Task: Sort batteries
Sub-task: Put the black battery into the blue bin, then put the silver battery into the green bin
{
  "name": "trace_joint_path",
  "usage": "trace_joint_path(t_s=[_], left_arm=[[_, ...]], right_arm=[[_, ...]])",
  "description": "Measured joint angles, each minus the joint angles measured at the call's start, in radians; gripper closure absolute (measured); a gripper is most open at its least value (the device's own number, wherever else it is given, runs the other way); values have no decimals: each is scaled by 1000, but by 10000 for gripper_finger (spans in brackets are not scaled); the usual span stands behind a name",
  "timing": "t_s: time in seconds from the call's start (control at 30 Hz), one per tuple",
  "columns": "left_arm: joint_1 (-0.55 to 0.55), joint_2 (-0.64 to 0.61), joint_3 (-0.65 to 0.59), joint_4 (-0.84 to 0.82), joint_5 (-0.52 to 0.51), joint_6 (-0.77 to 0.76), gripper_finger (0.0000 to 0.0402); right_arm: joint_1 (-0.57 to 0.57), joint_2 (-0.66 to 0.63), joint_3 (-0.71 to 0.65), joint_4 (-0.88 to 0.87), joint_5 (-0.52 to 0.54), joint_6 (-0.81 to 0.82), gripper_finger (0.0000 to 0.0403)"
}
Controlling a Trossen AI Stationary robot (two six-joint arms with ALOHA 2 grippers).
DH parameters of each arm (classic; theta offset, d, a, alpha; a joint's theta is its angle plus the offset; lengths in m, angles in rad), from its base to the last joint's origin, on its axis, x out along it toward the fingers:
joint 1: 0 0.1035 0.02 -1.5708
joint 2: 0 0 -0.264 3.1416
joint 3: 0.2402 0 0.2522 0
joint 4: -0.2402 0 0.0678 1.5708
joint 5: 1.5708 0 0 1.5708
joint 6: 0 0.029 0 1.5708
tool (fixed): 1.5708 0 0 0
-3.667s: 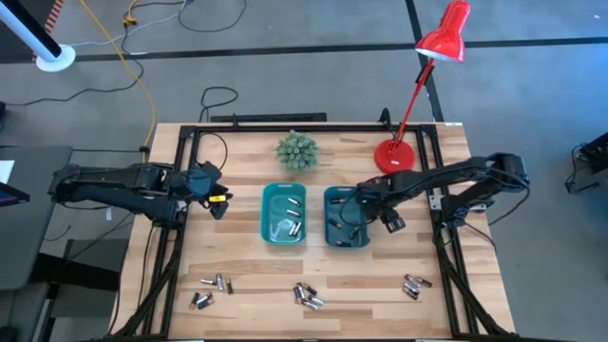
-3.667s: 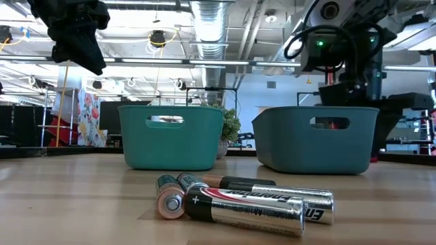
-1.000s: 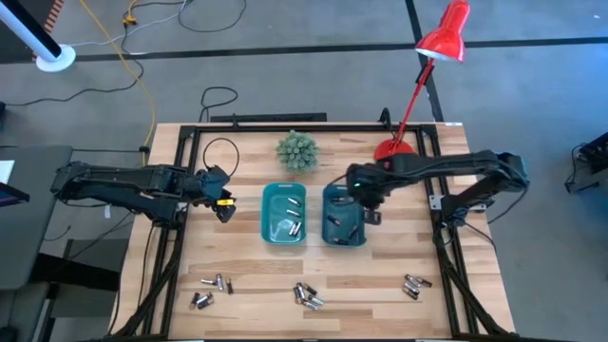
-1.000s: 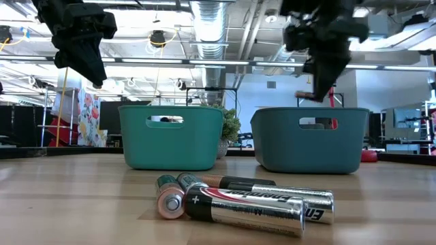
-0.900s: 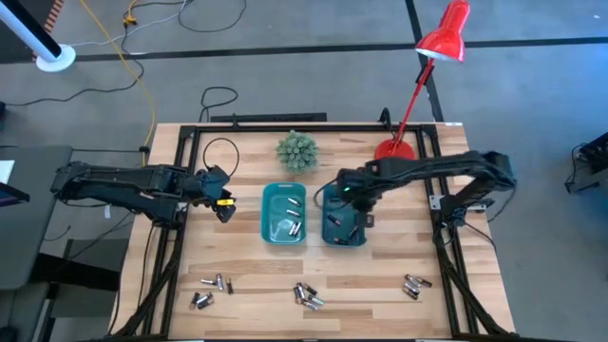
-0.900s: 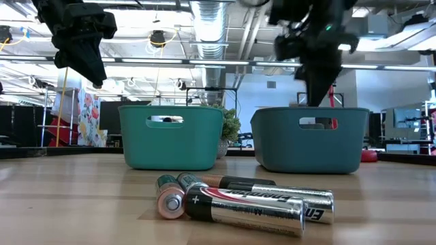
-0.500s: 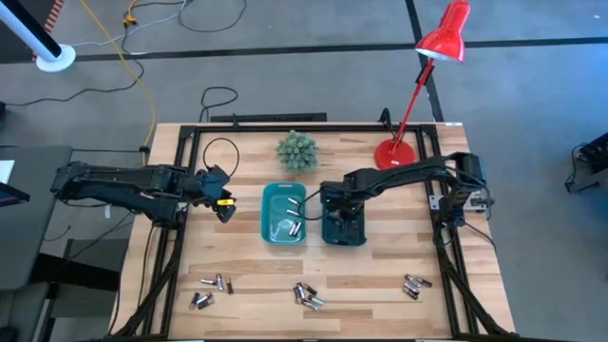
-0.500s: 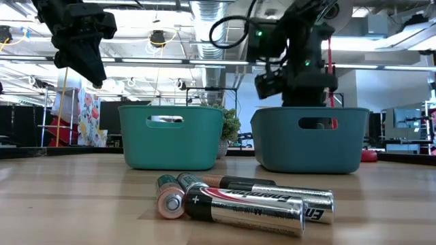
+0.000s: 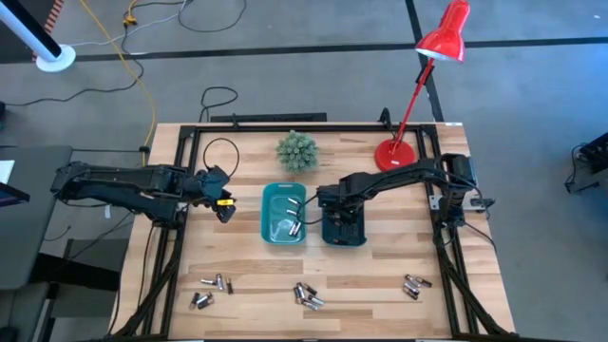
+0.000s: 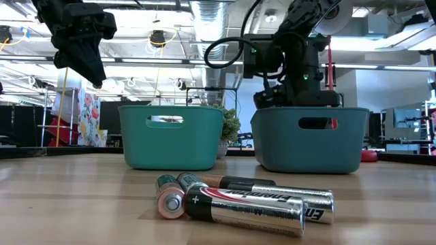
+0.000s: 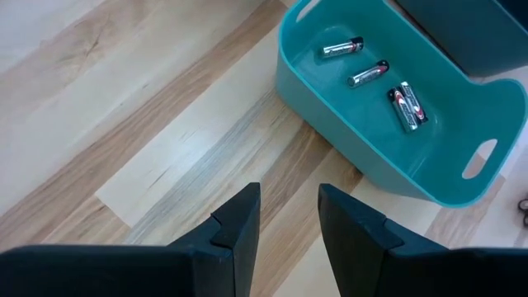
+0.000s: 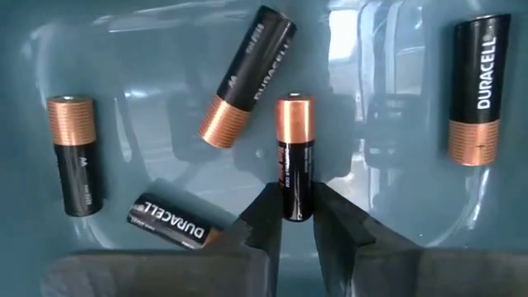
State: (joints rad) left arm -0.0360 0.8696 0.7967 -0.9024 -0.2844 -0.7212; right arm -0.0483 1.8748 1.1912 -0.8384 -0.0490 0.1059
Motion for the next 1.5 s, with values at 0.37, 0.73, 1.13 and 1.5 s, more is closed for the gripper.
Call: trace_joint_path(t_s=[0.37,0.73,1.13,1.5], left_arm=[[0,0,0,-1,0,-2,281],[0,0,0,0,-8,-2,281],[0,1,0,2,27,66,280],[-14,1,0,3,43,300,264]], right_arm=[[-5,-24,-2,1,0,-1,259],[-40,-227,-3,-47,0,84,236],[39,-536,-2,-112,66,362,259],[305,-679,-2,-327,327,901,262]])
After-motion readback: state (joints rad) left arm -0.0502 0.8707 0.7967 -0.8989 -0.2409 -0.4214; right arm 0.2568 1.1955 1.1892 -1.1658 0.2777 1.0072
